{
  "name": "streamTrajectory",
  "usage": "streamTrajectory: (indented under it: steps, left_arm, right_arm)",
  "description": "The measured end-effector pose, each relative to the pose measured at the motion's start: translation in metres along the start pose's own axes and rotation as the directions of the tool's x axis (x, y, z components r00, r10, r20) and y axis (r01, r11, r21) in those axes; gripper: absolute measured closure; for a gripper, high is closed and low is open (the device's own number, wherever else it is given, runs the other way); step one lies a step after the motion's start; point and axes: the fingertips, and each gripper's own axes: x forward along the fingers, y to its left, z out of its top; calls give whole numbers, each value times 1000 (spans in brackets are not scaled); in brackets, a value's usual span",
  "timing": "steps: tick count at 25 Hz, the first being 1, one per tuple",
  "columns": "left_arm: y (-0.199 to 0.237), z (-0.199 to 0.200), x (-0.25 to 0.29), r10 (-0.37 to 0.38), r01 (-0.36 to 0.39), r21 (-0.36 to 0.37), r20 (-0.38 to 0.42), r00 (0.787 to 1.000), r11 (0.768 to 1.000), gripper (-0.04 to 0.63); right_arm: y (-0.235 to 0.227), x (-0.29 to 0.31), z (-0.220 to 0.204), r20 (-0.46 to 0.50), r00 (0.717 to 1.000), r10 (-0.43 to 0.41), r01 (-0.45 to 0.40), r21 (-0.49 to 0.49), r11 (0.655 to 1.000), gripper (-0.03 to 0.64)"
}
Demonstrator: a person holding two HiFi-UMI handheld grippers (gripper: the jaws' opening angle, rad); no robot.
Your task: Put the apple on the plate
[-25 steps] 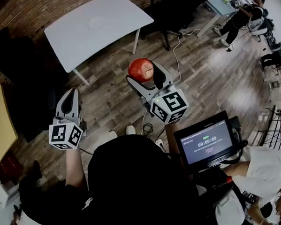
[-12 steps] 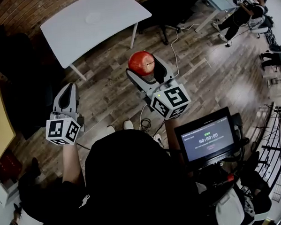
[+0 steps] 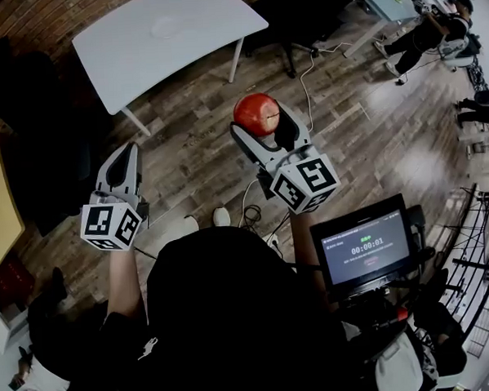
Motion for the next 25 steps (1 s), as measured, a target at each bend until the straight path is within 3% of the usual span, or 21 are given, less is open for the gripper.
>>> streamTrajectory:
  steps: [25]
  left_arm:
    - [-29,-27,1,20,-20,4,14,1000,1000,589]
  right_arm:
    - [-13,-32,-38,-6,998,56,-56,-4,998,221]
